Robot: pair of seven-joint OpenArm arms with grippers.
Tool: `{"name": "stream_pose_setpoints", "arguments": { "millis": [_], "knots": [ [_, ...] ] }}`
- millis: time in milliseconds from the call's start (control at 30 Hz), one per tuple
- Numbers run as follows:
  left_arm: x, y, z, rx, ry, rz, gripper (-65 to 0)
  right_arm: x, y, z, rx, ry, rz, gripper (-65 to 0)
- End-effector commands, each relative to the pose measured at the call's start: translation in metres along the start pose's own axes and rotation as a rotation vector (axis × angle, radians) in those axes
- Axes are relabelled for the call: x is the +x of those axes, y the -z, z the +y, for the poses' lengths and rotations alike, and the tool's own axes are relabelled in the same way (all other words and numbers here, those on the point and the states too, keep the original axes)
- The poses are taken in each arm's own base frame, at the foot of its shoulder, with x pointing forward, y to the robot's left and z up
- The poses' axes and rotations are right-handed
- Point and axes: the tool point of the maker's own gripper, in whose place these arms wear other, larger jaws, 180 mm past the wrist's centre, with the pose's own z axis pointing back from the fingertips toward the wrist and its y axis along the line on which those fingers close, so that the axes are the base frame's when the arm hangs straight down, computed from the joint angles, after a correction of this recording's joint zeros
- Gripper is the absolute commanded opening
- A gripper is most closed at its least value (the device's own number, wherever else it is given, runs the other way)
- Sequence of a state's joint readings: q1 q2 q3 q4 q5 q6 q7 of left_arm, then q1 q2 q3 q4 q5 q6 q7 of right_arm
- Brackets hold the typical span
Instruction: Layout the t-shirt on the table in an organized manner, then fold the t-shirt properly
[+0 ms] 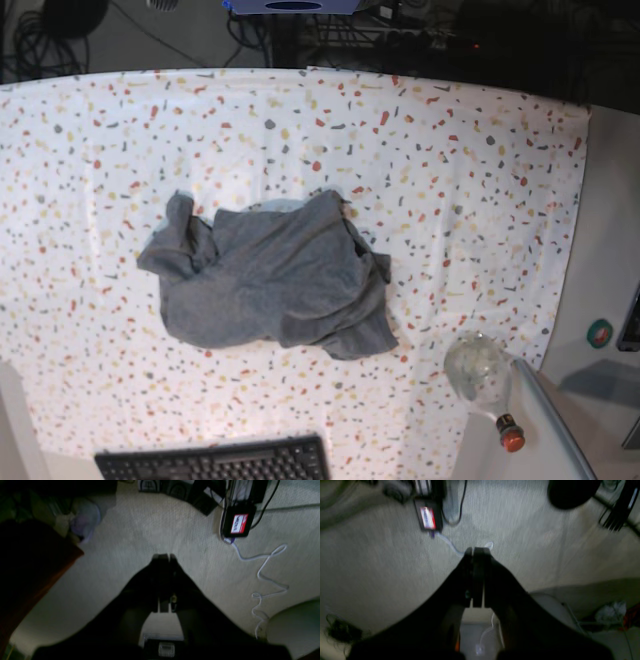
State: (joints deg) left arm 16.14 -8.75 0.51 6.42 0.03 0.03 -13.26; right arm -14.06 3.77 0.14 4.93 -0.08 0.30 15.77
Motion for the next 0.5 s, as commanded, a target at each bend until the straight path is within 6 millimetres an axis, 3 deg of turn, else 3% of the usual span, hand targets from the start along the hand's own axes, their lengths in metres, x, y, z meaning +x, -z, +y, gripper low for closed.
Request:
{"name": "stream_pose_setpoints", "arguments": {
  "millis": [0,333,400,467],
  "knots": [
    [-0.009,-0.002,0.004,0.009,0.006,0.013,-65.0,-0.022,-0.003,-0.004,-0.004,-0.006,0.049,-65.0],
    [0.000,-0.001,0.000,0.001,0.009,-0.016,-65.0,-0.009,-0.002,-0.002,-0.002,0.001,0.014,-65.0],
    [0.002,-0.004,-0.002,-0.003,0.018,-0.044,-65.0,-0.012,-0.002,-0.001,0.000,0.001,0.018,-65.0],
    [0.002,-0.008,-0.003,-0.007,0.027,-0.075,-65.0,-0.028,-0.005,-0.001,-0.004,0.003,0.041,-65.0]
  ]
}}
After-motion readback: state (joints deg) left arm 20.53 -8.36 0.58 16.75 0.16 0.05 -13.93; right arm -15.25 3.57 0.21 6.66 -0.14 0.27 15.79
